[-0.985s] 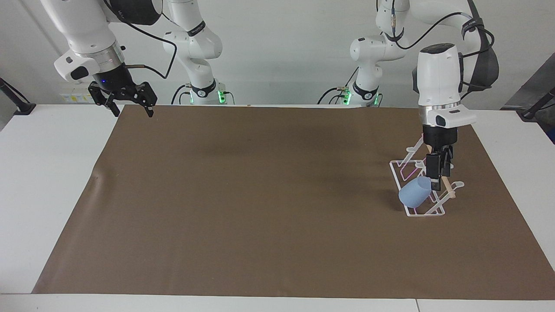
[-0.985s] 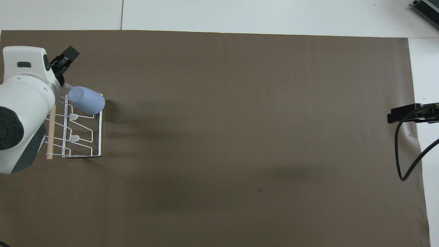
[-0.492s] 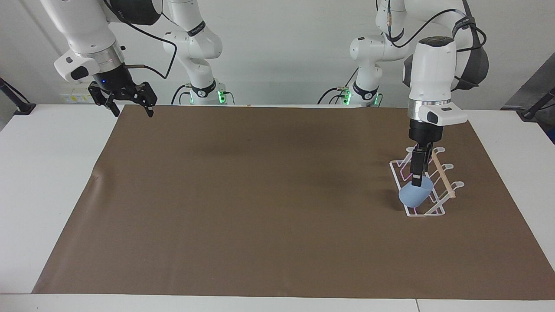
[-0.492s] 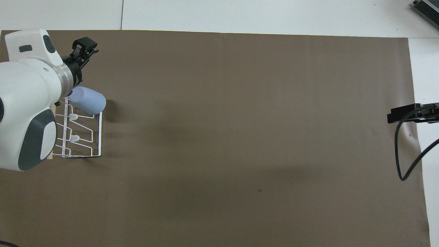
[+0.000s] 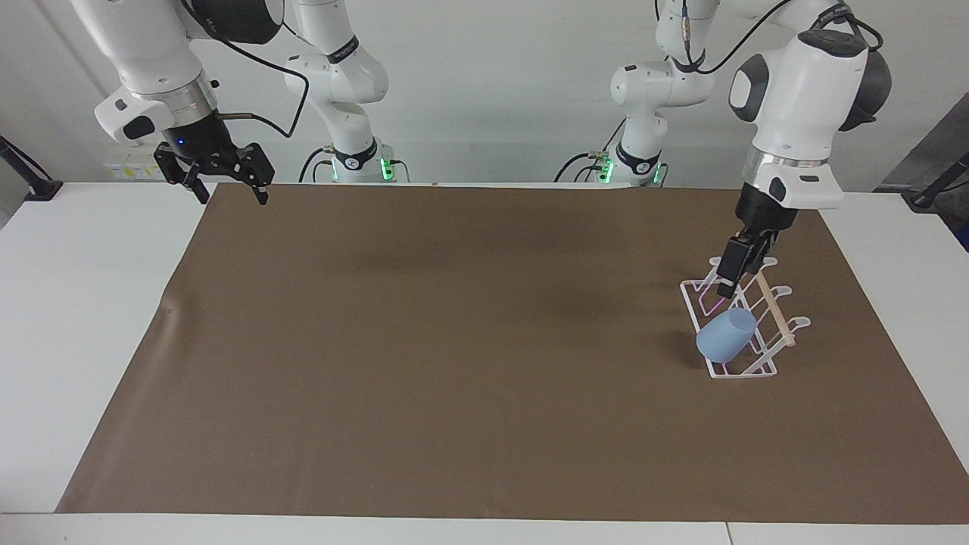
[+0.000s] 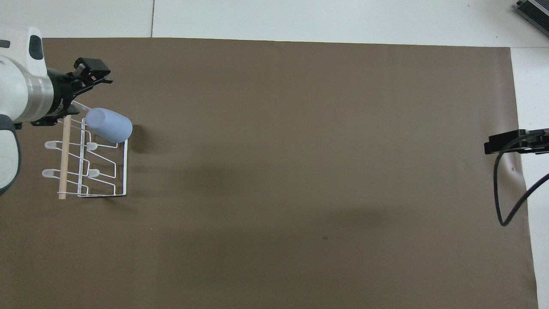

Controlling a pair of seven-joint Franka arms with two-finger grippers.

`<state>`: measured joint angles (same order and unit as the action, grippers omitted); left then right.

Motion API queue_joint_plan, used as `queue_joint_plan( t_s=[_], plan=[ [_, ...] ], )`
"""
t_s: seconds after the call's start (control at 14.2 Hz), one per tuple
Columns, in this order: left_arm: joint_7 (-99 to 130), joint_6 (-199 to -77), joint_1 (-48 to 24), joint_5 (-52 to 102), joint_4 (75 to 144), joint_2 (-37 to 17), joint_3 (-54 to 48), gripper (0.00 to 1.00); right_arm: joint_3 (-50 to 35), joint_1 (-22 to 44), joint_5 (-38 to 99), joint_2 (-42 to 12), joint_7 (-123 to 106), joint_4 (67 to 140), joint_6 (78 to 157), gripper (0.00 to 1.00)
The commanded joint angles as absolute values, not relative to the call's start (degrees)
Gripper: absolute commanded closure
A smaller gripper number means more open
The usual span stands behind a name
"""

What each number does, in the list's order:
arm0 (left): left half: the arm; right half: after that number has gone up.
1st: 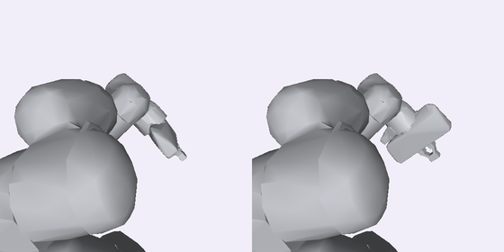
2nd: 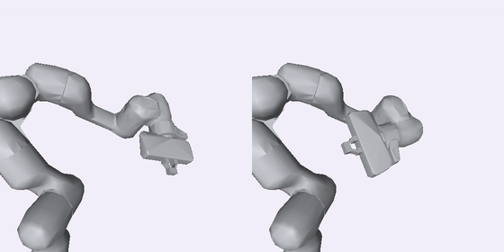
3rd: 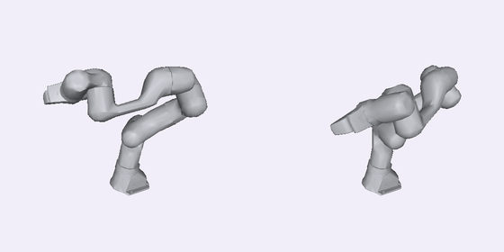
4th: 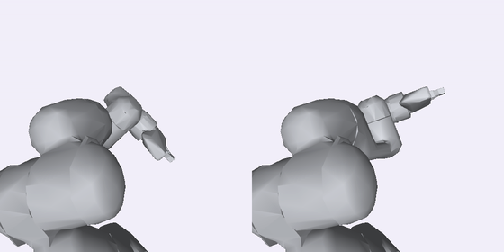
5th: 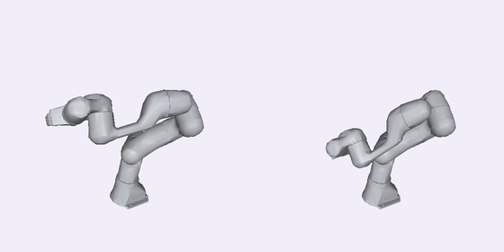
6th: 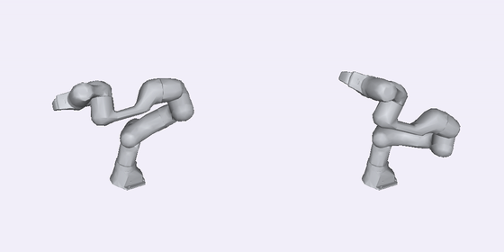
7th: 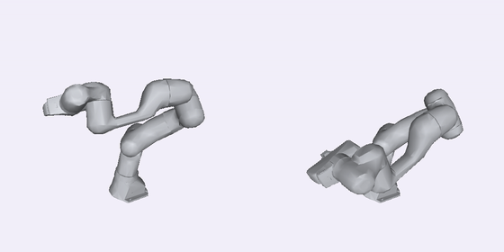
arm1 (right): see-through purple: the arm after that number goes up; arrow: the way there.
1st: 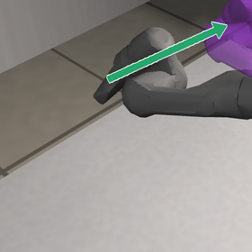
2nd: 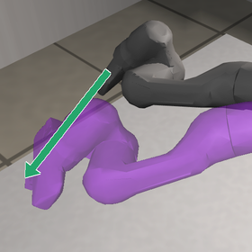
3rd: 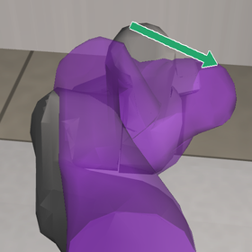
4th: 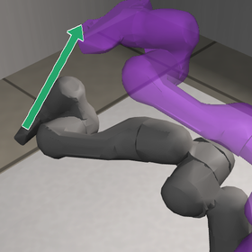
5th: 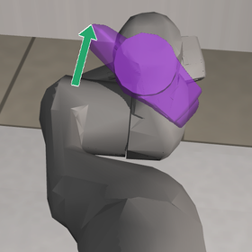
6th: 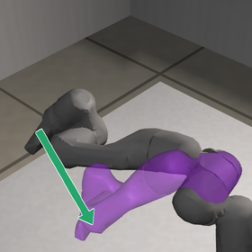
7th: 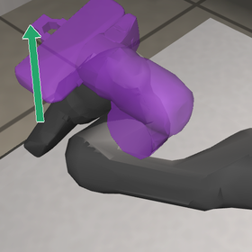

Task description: Hang cup on cup holder

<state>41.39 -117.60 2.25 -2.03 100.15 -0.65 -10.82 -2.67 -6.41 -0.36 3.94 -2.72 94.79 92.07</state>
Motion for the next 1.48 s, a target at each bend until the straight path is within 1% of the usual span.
queue_joint_plan(
  t_s=[0.0,0.28,0.42,0.49,0.7,0.98,1.27,1.41],
  plan=[
    [27.8,-108.8,4.6,0.3,99.5,0.8,-10.7,0.00,-3.3,-7.1,-0.8,5.2,-2.0,96.2,92.3,0.00],
    [7.3,-99.9,5.4,0.7,98.3,1.6,-10.4,0.00,-3.3,-7.1,-0.8,5.2,-2.0,96.2,92.3,0.00],
    [-0.7,-95.4,5.4,0.1,95.2,1.5,-10.8,0.00,-3.3,-7.1,-0.8,5.2,-2.1,96.2,92.3,0.00],
    [-1.5,-94.0,5.4,0.1,93.7,1.5,-11.1,0.00,-3.3,-7.1,-0.8,5.2,-2.0,96.2,92.3,0.00],
    [-0.9,-95.1,5.5,0.4,97.0,3.7,-10.9,0.00,-3.3,-7.1,-0.8,5.2,-2.0,96.2,92.3,0.00],
    [-0.9,-93.8,5.4,0.4,97.4,4.0,-10.5,0.00,-3.3,-7.1,-0.8,5.2,-2.0,96.2,92.3,0.00],
    [-1.1,-89.9,5.8,0.6,93.1,2.7,-11.1,0.00,-3.3,-7.1,-0.8,5.2,-2.1,96.2,92.3,0.00],
    [-0.9,-88.4,5.7,1.0,92.5,2.5,-11.1,0.00,-3.3,-7.1,-0.8,5.2,-2.0,96.2,92.3,0.00]
  ],
)
